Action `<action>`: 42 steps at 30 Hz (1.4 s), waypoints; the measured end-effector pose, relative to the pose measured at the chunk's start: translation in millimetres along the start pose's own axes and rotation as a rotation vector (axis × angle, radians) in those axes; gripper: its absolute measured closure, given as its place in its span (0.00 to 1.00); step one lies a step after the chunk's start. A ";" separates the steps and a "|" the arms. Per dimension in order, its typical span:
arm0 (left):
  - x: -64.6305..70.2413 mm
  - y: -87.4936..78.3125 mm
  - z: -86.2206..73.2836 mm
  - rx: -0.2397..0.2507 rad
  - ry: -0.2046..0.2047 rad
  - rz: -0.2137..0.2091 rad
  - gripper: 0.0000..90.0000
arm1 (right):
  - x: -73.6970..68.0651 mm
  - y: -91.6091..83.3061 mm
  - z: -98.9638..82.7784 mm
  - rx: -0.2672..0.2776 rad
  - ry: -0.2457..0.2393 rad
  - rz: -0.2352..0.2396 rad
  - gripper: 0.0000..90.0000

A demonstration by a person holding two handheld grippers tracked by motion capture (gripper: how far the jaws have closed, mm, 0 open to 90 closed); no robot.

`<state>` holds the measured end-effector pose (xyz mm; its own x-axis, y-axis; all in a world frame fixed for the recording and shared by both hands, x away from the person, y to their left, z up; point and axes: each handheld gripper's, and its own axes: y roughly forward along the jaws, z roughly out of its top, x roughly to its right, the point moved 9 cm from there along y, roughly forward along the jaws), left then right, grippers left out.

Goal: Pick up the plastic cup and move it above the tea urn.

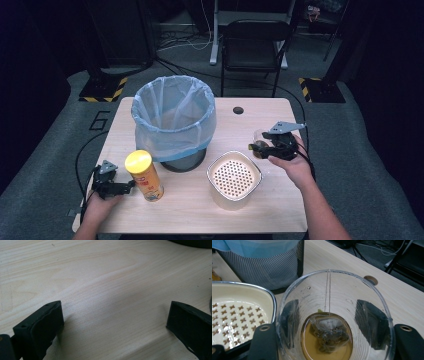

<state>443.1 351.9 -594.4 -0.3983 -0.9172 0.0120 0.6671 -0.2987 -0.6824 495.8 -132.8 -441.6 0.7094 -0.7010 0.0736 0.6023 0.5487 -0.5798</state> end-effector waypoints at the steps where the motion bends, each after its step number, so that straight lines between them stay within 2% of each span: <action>1: 0.0 0.0 0.0 0.000 0.000 0.000 0.01 | 0.4 2.0 2.6 0.009 -0.008 -0.003 0.40; 7: 0.0 0.0 0.0 0.000 0.000 0.000 0.01 | -0.4 6.9 7.3 -0.001 -0.028 0.000 0.40; 13: 0.0 0.0 0.0 0.000 0.000 0.000 0.01 | -2.7 7.2 13.2 0.014 -0.041 0.016 0.40; 18: 0.0 0.0 0.0 0.000 0.000 0.000 0.01 | -5.7 5.2 17.6 0.027 -0.080 0.025 0.41; 20: 0.0 0.0 0.0 0.000 0.000 0.000 0.01 | -8.1 2.8 20.9 0.049 -0.103 0.027 0.41; 22: 0.0 0.0 0.0 0.000 0.000 0.000 0.01 | -9.7 -0.4 23.8 0.054 -0.137 0.025 0.41; 24: 0.0 0.0 0.0 0.000 -0.001 0.000 0.01 | -11.6 -5.8 29.8 0.066 -0.192 0.010 0.41; 27: 0.0 0.1 0.0 0.001 0.000 0.000 0.01 | -17.0 -14.4 38.9 0.097 -0.229 0.008 0.41; 32: 0.1 0.1 0.0 0.001 -0.001 0.000 0.01 | -32.9 -27.8 52.9 0.132 -0.373 -0.010 0.41; 36: 0.0 0.0 0.0 0.000 0.000 0.000 0.01 | -41.4 -30.2 56.0 0.130 -0.429 -0.003 0.41; 40: 0.0 0.0 0.0 0.000 0.000 0.000 0.01 | -48.8 -30.3 55.5 0.124 -0.505 -0.010 0.41; 42: 0.0 0.1 0.1 0.002 -0.001 0.000 0.01 | -51.7 -29.9 54.0 0.121 -0.521 -0.006 0.41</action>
<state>443.2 351.8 -594.4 -0.3980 -0.9173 0.0129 0.6680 -0.2994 -0.6813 460.9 -88.3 -384.3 0.7748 -0.4021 0.4879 0.6233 0.6151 -0.4829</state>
